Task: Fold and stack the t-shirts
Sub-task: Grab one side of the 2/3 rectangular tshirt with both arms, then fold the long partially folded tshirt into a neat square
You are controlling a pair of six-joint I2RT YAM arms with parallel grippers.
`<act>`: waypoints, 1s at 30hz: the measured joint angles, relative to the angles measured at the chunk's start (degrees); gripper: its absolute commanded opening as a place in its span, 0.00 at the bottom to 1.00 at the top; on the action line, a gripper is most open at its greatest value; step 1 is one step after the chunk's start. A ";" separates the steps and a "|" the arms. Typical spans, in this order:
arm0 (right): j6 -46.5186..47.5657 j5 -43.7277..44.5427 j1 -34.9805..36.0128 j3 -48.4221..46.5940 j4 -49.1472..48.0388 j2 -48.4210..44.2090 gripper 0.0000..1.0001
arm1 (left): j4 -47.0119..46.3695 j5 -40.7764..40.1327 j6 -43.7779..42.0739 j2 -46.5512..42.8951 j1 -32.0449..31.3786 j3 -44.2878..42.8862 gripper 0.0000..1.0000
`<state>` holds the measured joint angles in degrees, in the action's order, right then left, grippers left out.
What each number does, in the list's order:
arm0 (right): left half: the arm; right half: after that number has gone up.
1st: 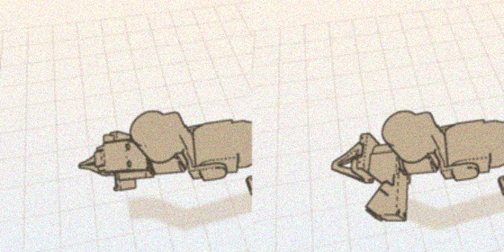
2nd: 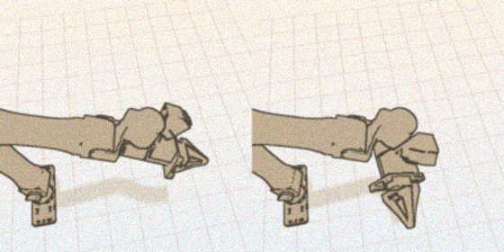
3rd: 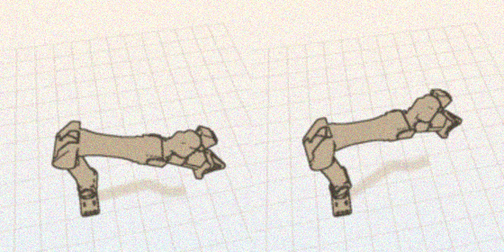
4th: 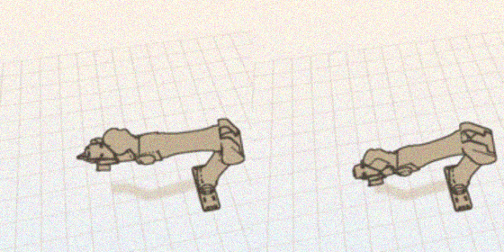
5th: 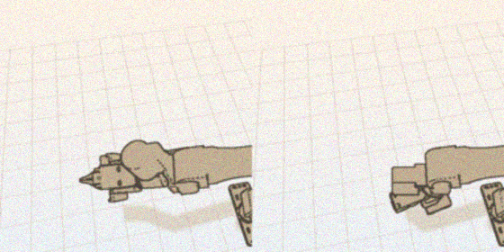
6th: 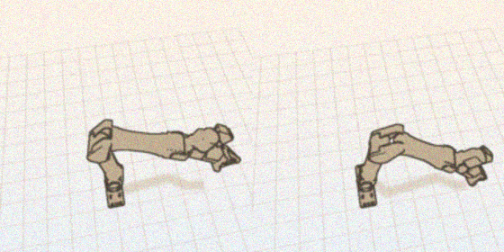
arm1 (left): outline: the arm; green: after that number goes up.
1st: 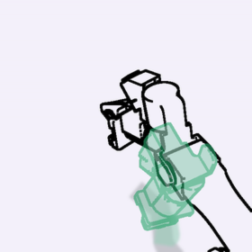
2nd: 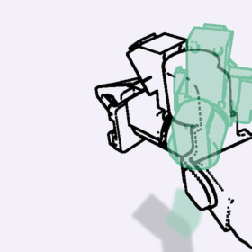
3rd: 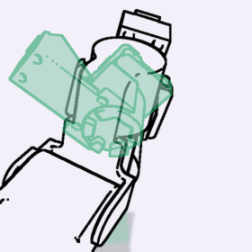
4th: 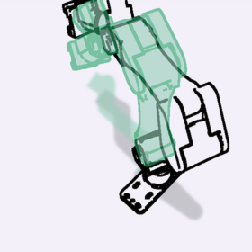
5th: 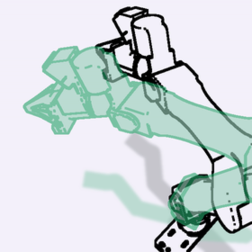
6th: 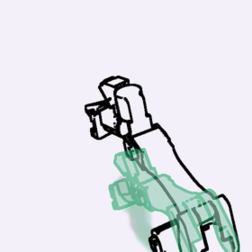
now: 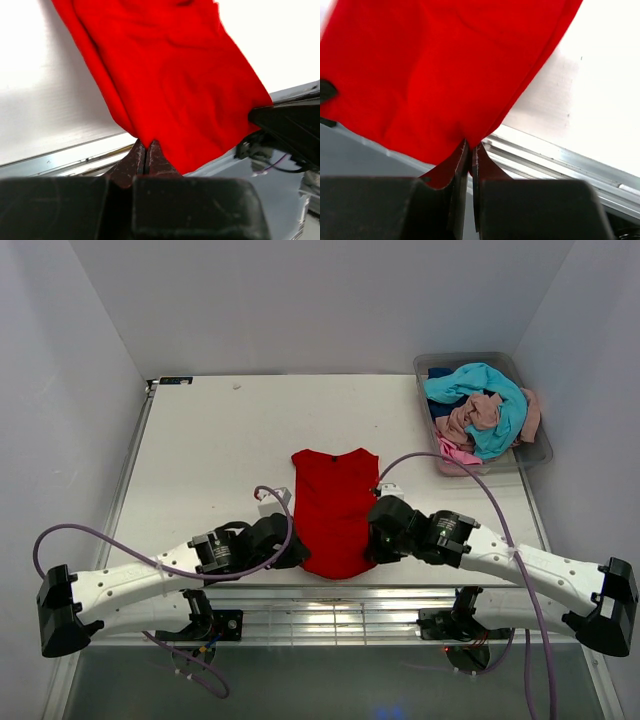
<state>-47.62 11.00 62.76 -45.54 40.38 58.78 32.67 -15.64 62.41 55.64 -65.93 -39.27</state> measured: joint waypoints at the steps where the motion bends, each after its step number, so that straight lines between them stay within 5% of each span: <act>1: 0.09 0.98 0.00 -2.16 0.81 0.55 0.08 | 0.85 -0.87 0.17 -0.09 -0.02 -1.38 0.00; 15: 4.17 14.82 -0.46 -15.89 4.61 12.79 0.08 | 4.39 -14.05 1.14 5.29 0.42 -8.11 0.00; 30: 13.99 19.28 -8.57 -23.02 1.25 21.11 0.08 | -12.33 -11.93 -13.79 15.74 15.65 -9.57 0.00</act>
<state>-33.63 30.28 54.19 -68.55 41.63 79.90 20.34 -27.57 48.62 71.37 -50.28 -48.84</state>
